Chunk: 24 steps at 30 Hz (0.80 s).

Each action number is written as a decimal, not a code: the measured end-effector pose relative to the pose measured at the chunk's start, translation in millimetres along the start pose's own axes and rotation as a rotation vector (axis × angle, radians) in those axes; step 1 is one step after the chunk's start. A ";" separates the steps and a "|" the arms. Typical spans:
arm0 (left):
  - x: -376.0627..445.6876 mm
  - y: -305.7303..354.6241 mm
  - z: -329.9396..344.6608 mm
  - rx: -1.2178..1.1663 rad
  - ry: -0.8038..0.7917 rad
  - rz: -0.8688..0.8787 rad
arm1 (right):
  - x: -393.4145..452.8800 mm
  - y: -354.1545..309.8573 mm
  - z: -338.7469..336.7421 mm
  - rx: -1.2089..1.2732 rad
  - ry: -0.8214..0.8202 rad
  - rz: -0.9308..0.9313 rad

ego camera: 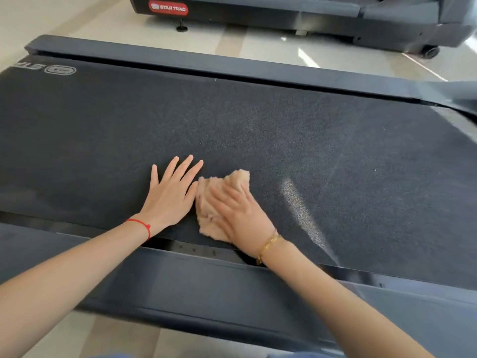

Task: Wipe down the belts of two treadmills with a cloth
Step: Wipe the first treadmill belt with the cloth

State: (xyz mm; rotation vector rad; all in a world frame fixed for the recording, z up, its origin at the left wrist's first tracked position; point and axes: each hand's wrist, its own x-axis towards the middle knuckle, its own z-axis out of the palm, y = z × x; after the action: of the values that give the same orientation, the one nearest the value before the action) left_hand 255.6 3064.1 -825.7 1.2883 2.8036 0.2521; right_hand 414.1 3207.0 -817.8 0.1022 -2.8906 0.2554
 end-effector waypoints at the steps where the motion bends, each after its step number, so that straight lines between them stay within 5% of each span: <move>1: -0.4 -4.5 -0.6 -0.001 -0.005 0.005 | -9.1 -5.7 0.5 0.003 -0.025 -0.025; 4: 0.3 -20.6 -2.7 -0.008 -0.007 0.015 | -34.9 8.7 -7.5 -0.036 -0.056 -0.014; 11: 2.3 -64.3 -14.7 -0.006 -0.011 0.020 | -55.7 28.0 -26.3 -0.133 0.053 0.369; 19: 0.5 -81.2 -17.0 -0.050 0.015 0.040 | 12.6 -50.3 6.4 -0.033 -0.172 0.035; 24: 1.4 -98.6 -20.9 -0.060 0.008 0.022 | 19.3 -26.5 -1.2 -0.029 -0.208 0.122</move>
State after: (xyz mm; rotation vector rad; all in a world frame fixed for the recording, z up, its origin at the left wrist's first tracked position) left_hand 178.5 2999.2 -821.4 1.3084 2.7676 0.3406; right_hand 398.0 3180.3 -807.7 -0.0569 -3.1111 0.2376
